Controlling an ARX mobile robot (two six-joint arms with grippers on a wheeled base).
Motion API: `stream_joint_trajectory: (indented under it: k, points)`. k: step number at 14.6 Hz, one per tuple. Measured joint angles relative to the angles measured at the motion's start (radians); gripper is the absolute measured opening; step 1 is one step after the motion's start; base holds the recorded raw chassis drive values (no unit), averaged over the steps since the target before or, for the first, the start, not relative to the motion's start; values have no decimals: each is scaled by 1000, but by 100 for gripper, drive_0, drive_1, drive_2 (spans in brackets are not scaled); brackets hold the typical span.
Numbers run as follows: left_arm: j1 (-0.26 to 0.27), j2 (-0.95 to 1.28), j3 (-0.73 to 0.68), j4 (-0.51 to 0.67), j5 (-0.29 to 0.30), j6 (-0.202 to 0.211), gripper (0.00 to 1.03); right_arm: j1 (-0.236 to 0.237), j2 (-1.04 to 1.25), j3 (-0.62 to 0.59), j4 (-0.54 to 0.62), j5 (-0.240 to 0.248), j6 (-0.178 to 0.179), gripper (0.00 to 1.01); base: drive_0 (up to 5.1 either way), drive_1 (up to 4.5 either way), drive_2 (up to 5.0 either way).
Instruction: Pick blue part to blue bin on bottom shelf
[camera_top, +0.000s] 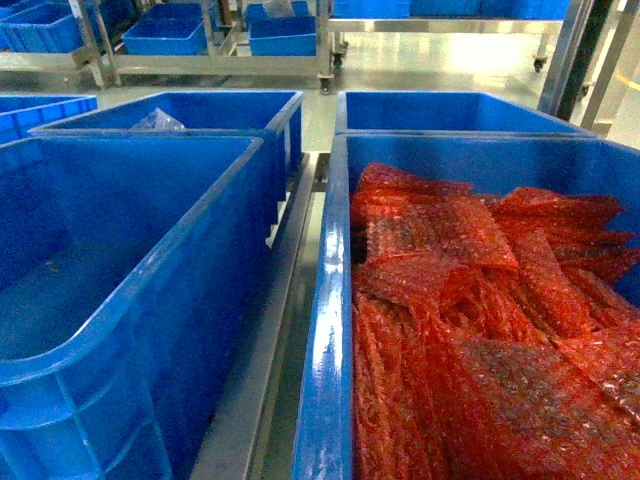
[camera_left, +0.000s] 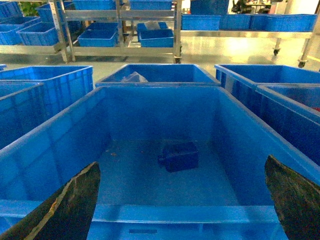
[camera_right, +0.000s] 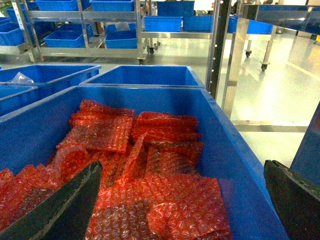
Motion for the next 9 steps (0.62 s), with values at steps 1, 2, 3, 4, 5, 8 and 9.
stream_joint_trajectory:
  k: [1, 2, 3, 4, 5, 8, 9]
  points:
    - [0, 0, 0, 0, 0, 0, 98, 0, 0, 0, 0, 0, 0, 98, 0, 0, 0]
    - [0, 0, 0, 0, 0, 0, 98, 0, 0, 0, 0, 0, 0, 98, 0, 0, 0]
    - [0, 0, 0, 0, 0, 0, 98, 0, 0, 0, 0, 0, 0, 98, 0, 0, 0]
    - [0, 0, 0, 0, 0, 0, 98, 0, 0, 0, 0, 0, 0, 98, 0, 0, 0]
    - [0, 0, 0, 0, 0, 0, 98, 0, 0, 0, 0, 0, 0, 98, 0, 0, 0]
    - [0, 0, 0, 0, 0, 0, 98, 0, 0, 0, 0, 0, 0, 98, 0, 0, 0]
    - [0, 0, 0, 0, 0, 0, 98, 0, 0, 0, 0, 0, 0, 98, 0, 0, 0]
